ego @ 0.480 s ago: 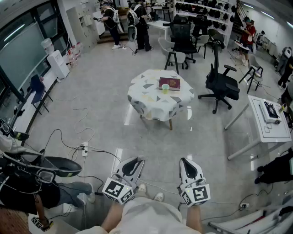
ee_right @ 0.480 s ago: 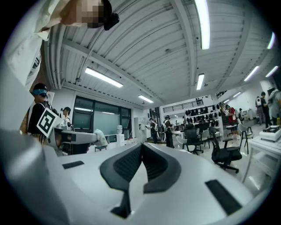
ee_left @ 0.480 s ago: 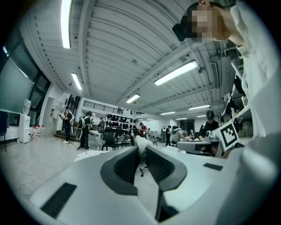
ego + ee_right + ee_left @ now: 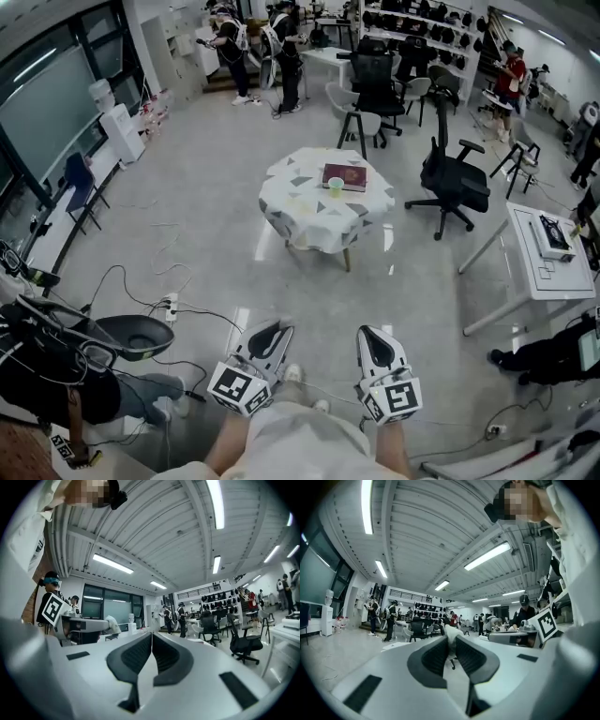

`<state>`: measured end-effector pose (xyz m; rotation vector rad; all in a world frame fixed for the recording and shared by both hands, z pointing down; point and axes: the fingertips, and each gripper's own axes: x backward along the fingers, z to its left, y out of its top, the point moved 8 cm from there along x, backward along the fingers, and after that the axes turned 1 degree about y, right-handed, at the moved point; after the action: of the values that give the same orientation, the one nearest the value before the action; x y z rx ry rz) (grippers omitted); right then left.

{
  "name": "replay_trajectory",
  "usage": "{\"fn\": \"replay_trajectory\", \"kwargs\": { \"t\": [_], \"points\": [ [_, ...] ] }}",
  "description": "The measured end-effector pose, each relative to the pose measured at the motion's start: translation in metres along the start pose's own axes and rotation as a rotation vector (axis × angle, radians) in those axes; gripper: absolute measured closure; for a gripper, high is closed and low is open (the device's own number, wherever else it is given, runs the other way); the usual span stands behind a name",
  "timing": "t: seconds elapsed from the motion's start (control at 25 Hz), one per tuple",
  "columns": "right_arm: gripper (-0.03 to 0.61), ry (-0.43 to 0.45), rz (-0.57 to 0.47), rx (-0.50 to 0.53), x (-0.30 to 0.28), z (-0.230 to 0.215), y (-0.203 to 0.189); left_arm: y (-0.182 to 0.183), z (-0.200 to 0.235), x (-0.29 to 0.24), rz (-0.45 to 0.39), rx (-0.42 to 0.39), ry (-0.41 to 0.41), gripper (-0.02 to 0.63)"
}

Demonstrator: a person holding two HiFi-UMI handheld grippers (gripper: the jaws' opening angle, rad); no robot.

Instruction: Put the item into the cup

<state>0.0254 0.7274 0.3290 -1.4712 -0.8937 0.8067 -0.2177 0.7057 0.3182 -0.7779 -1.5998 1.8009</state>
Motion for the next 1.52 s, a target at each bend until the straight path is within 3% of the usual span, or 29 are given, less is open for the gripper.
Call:
{"fn": "replay_trajectory", "kwargs": {
  "t": [0.4,0.92,1.52],
  "points": [
    [0.568,-0.016,0.02,-0.006,-0.028,-0.019,-0.01,-0.004,0.021,-0.032,0.005,-0.005,-0.025,0.552],
    [0.569,-0.057,0.049,0.022,-0.12,-0.041,0.0,0.001,0.106,-0.097,0.008,0.033,-0.07,0.552],
    [0.571,-0.138,0.123,-0.001,-0.208,-0.055,-0.016,-0.005,0.195,-0.157,0.036,0.069,-0.155,0.552]
  ]
}}
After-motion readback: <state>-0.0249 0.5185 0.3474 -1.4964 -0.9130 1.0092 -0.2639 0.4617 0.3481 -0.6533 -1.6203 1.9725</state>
